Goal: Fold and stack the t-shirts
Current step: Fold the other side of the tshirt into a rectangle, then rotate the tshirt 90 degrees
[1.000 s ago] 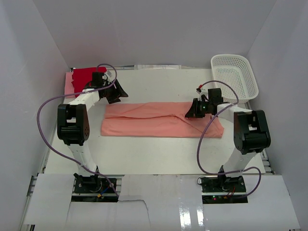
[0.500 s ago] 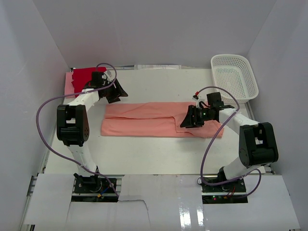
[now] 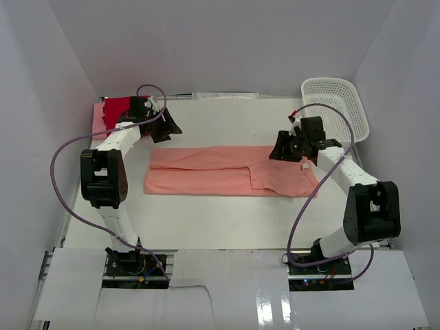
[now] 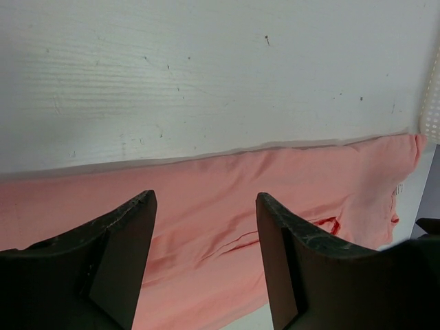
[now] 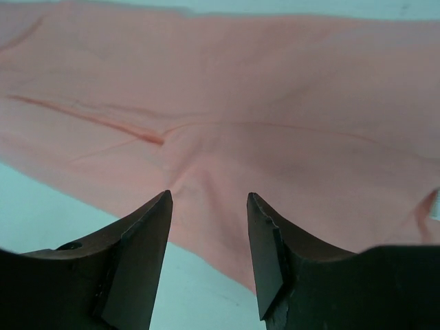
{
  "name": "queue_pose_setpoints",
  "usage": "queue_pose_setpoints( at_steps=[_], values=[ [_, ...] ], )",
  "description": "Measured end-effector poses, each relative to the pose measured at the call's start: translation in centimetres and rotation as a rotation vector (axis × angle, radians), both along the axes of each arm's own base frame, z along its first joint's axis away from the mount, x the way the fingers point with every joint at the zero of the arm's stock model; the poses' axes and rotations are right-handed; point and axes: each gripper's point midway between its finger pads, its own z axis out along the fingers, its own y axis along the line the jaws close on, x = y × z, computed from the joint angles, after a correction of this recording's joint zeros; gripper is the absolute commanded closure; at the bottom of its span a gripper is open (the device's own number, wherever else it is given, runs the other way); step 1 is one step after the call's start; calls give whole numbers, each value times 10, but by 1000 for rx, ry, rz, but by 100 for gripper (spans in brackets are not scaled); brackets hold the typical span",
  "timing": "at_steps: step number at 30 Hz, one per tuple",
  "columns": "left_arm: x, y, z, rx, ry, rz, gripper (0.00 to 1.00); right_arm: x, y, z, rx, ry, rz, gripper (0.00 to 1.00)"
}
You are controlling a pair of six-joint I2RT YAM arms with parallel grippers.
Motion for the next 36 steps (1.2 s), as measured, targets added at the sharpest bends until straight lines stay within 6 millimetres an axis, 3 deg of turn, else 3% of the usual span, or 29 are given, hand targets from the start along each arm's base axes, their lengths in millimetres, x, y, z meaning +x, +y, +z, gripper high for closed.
queue_pose_setpoints(
  at_steps=[3,8,13,17,28,30,36],
  values=[
    [4,0,4,2,-16,-6,30,15,-21,-5,-102,-27,-98,46],
    [-7,-3,-13,-8,34,-24,30,33,-39,-26,-196,0,-176,46],
    [-29,-3,-38,2,111,-42,30,33,-53,-66,-280,91,-228,49],
    [-32,-4,-46,7,130,-53,30,28,-59,-89,-317,156,-246,50],
    [-36,-2,-62,19,166,-61,31,35,-60,-95,-326,180,-263,55],
    [-40,-1,-73,25,200,-54,31,40,-59,-96,-328,180,-264,55],
    [-44,3,-76,37,215,-22,30,71,-56,-95,-321,162,-272,54]
  ],
)
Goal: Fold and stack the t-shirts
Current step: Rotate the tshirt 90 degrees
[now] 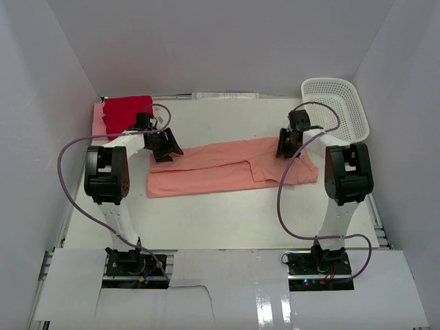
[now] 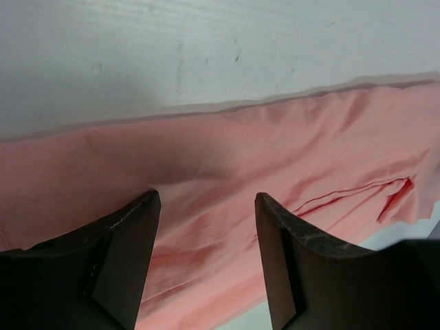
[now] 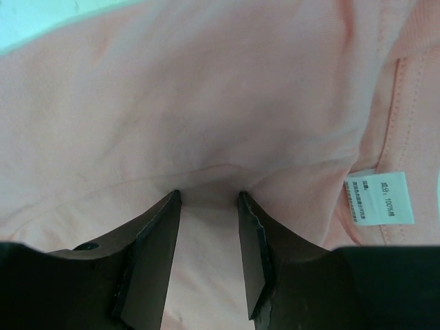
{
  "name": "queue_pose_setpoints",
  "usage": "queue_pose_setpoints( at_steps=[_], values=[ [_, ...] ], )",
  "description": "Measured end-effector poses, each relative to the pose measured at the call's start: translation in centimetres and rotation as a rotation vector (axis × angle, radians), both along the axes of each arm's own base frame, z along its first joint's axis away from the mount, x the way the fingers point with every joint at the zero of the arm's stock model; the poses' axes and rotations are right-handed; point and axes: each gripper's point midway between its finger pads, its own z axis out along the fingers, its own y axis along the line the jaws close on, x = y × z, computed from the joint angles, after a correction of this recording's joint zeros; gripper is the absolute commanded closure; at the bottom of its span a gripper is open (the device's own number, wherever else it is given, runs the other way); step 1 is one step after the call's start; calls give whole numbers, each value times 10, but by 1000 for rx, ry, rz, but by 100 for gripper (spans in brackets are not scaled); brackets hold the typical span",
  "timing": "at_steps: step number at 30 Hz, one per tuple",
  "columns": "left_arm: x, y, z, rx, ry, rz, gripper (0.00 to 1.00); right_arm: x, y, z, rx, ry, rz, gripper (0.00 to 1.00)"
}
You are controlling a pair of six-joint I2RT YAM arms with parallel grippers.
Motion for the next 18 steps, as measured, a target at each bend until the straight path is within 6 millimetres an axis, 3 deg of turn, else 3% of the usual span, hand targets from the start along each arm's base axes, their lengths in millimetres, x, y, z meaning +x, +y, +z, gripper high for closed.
queue_pose_setpoints(
  at_steps=[8,12,18],
  values=[
    [-53,6,-1,10,75,52,30,71,22,4,86,-68,34,53],
    [-104,1,-1,-9,145,77,29,108,42,7,163,-114,79,53],
    [-185,-27,2,-32,254,52,28,141,73,10,301,-164,164,52]
  ],
)
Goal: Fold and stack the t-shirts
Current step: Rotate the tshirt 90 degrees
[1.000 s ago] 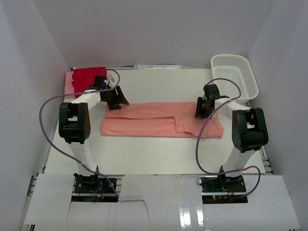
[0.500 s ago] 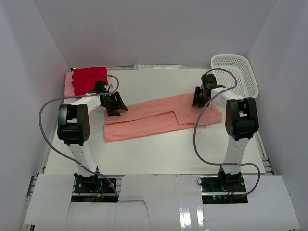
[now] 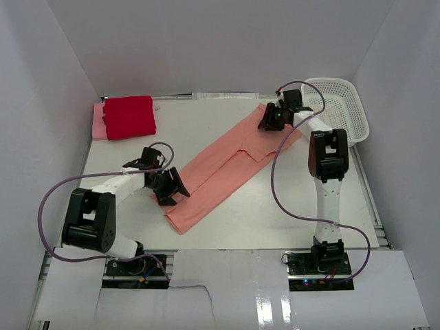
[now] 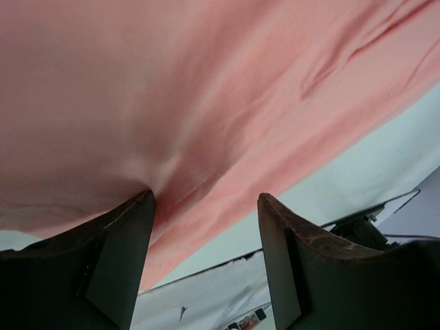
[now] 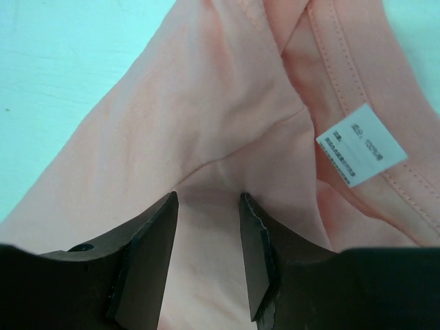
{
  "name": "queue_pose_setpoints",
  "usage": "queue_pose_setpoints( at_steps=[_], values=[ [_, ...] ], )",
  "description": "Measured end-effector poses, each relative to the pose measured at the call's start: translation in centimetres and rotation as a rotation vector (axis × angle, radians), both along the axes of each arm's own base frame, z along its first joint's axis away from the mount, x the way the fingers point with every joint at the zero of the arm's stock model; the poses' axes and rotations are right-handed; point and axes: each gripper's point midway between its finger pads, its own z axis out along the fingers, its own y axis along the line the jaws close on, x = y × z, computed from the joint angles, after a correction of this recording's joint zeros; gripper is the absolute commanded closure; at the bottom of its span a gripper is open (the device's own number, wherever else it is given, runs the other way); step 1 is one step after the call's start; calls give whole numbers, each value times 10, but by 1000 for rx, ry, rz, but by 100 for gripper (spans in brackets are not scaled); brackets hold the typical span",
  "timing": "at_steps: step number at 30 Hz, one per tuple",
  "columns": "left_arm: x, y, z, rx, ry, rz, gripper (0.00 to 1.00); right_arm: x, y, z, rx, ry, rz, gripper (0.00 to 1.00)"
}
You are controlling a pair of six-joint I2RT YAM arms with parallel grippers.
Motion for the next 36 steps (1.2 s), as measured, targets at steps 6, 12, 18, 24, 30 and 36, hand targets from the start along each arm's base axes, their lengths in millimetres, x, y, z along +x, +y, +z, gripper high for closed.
queue_pose_setpoints(
  at_steps=[6,12,18,24,30,36],
  values=[
    [-37,-44,8,-34,46,-80,28,19,22,4,127,-27,67,50],
    [-66,-74,1,-49,100,-130,28,42,40,7,201,-66,123,49],
    [-93,-116,-4,-80,139,-206,27,52,51,9,259,-84,147,49],
    [-119,-169,-1,-147,169,-298,27,57,63,12,320,-96,168,47],
    [-140,-223,1,-214,203,-395,27,53,77,13,354,-94,190,47],
    [-158,-247,4,-265,221,-440,27,45,94,13,403,-77,229,48]
  ],
)
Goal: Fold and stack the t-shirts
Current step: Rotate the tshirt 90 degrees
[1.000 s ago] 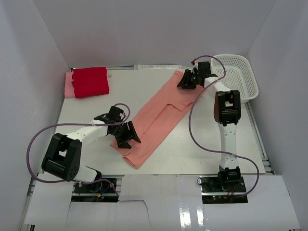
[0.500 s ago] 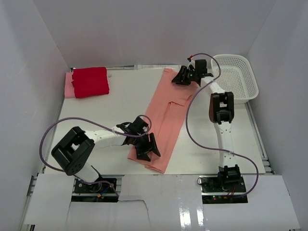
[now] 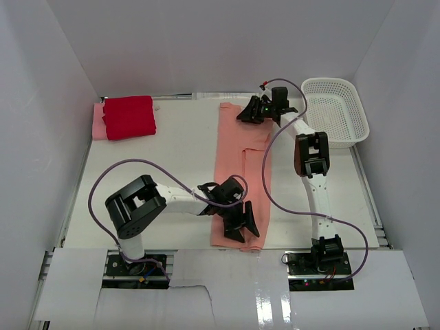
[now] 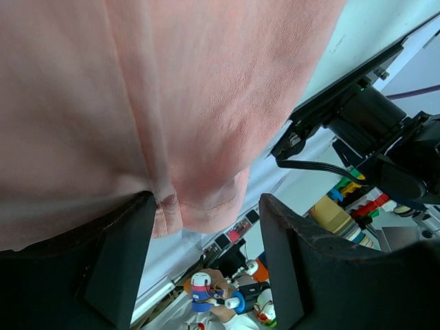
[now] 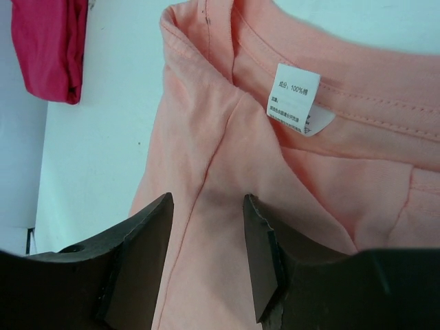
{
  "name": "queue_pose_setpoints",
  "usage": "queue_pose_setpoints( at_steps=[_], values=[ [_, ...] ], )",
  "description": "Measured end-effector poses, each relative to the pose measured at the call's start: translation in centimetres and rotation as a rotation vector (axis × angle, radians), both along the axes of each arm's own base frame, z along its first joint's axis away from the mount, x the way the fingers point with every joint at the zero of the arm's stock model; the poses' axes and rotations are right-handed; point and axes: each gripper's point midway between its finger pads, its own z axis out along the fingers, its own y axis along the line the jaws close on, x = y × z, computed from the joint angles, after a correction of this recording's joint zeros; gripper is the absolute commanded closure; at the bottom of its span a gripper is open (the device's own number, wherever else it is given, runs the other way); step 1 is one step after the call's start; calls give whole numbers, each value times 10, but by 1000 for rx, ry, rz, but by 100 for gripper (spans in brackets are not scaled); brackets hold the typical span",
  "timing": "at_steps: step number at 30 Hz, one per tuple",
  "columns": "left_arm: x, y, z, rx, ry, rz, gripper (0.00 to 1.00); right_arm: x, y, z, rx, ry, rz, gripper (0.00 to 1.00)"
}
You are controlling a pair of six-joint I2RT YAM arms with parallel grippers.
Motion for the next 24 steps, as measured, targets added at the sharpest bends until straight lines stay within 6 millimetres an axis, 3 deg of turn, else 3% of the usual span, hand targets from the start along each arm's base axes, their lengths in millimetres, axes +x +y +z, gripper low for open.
queue_pose_setpoints(
  at_steps=[9,14,16,20,22,24],
  values=[
    [-6,-9,5,0,3,-26,24,-8,24,4,70,-5,60,49],
    [12,-5,30,5,-51,-15,24,-8,33,17,124,-26,78,50],
    [35,6,51,-1,-112,29,24,-9,37,25,155,-62,94,49],
    [110,43,118,-35,-353,204,23,-24,38,41,186,-93,118,46],
    [149,67,158,-61,-502,293,23,-29,37,64,189,-122,124,47],
    [182,86,193,-89,-631,356,23,-39,33,102,187,-175,130,48]
  ],
)
